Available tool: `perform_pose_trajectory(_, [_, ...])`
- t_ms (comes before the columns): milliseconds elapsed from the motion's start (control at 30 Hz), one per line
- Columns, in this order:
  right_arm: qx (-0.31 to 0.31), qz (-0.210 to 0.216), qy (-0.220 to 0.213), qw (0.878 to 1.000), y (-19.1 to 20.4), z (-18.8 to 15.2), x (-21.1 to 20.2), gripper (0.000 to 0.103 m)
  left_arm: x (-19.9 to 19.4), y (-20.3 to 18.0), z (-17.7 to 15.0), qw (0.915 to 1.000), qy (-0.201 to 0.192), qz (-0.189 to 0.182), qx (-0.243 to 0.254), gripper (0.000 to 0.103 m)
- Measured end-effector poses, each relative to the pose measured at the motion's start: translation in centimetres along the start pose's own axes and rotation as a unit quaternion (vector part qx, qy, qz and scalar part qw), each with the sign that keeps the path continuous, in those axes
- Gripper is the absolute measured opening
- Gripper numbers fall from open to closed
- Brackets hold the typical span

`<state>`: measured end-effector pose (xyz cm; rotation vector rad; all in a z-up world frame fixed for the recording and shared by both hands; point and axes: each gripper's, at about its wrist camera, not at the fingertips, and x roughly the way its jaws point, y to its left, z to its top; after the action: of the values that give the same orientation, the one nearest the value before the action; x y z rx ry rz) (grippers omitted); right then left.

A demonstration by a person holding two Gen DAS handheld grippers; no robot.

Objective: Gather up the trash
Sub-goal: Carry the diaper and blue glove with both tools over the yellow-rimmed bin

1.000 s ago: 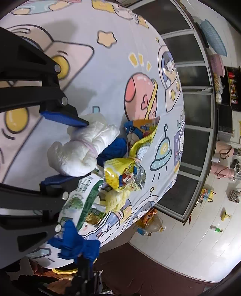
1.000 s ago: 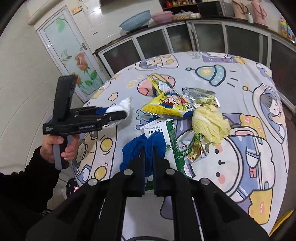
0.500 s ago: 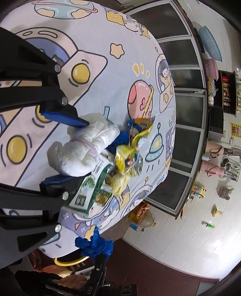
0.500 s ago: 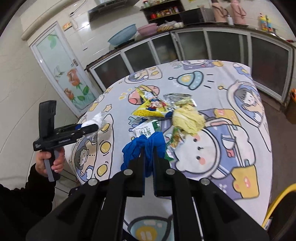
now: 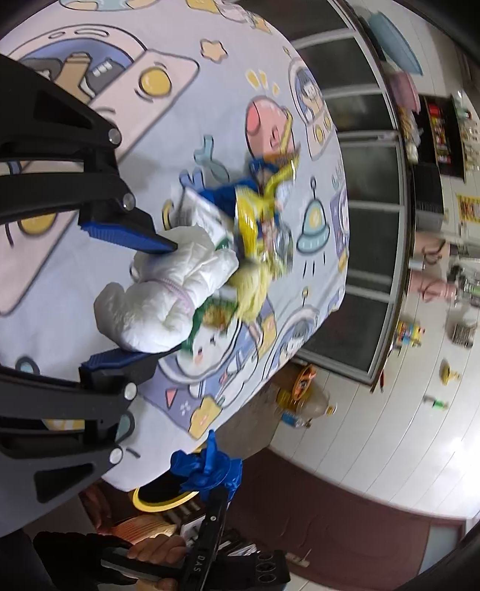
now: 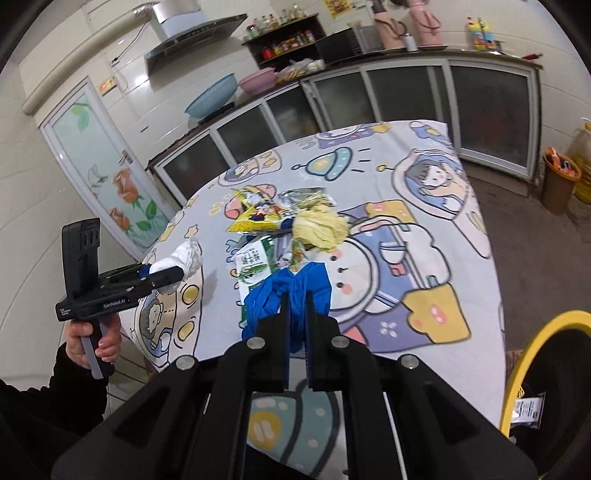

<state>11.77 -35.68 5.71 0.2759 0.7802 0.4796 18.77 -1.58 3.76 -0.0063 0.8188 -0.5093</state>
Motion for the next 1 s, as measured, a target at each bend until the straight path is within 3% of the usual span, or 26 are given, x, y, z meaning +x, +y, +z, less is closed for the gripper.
perform_pose_trajectory(467, [0.061, -0.061, -0.047, 0.995, -6.7, -3.0, -6.5, 0.007, 4.2, -10.8, 1.9, 0.9942, 0.015, -0.076, 0.073, 0.044])
perform_pose_trajectory(1000, [0.158, -0.191, -0.101, 0.964, -16.3, -8.4, -14.2, 0.007, 12.2, -25.4, 3.8, 0.9682, 0.055, -0.18, 0.165, 0.044])
